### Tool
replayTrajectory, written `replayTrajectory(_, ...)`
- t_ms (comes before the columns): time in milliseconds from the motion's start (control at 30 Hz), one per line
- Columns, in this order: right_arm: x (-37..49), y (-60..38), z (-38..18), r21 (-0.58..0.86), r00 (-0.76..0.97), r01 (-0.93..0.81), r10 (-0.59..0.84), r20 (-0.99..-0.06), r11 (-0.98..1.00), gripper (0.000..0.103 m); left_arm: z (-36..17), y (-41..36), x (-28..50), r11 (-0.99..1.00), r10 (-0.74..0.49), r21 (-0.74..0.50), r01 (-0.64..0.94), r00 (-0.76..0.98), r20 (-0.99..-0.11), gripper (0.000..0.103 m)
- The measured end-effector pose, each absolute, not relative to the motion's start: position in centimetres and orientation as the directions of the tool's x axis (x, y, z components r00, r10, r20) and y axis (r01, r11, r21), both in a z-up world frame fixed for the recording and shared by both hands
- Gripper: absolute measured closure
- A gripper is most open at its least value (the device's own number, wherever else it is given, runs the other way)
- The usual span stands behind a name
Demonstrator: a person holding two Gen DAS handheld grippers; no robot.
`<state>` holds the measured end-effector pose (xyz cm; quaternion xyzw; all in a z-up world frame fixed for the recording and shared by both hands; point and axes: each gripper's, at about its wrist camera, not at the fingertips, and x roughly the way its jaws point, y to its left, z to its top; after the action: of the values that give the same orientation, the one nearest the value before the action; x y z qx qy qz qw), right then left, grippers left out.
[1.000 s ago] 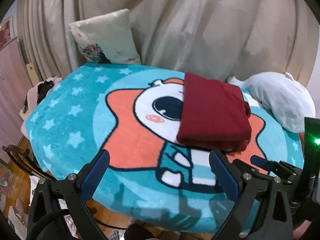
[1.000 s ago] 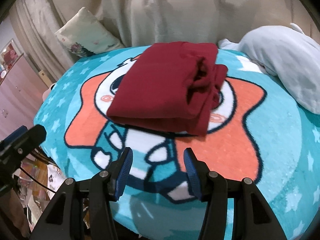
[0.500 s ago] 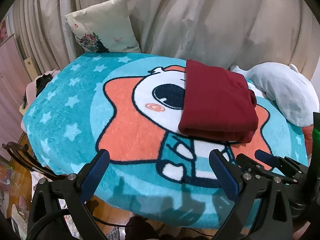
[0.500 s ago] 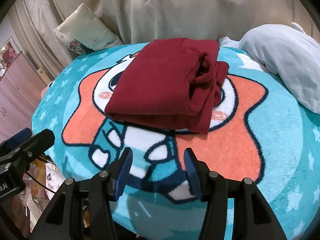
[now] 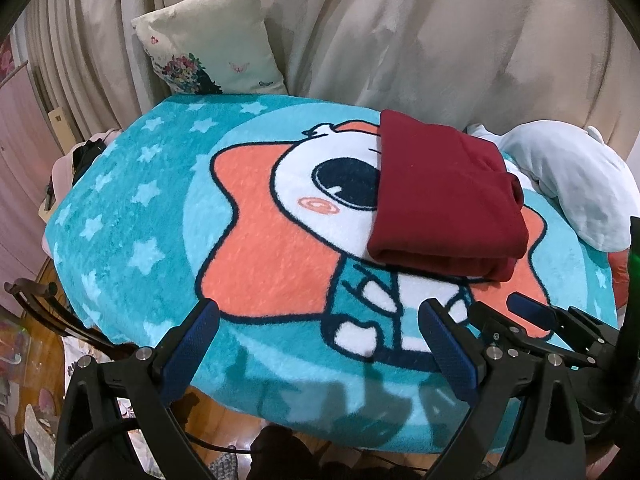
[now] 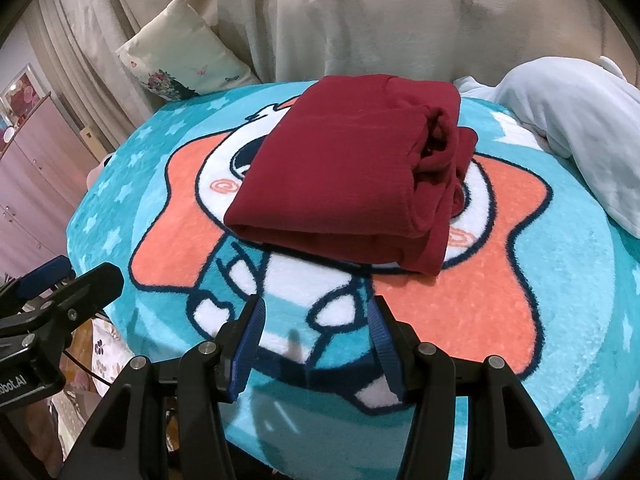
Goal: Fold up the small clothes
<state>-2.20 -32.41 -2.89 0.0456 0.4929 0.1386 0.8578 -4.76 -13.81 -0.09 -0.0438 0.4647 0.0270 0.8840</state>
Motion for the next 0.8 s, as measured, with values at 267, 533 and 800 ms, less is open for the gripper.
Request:
replayTrajectory(267,-2.08,-32.4,-2.97,0.217,0.473,-0.191,0.284,-0.834,0.957,0.045,-0.16,-13.93,-4.69,0.996,0.003,-0.051,-0.08,0.563,-0.826,0.004)
replayTrajectory(533,-1.86,-32.48,-3.07,0.217,0.471,-0.19,0.283,-0.835,0.957,0.045,-0.29,-14.04,-4.47,0.996,-0.001,-0.053,-0.077,0.56,-0.829,0.004)
replayTrajectory(800,-1.24,-32.83,-3.32,0.219,0.47,-0.183,0.281,-0.837,0.958,0.045,-0.66,-14.1,-3.94,0.996,-0.01,-0.059,-0.071,0.553,-0.833,0.004)
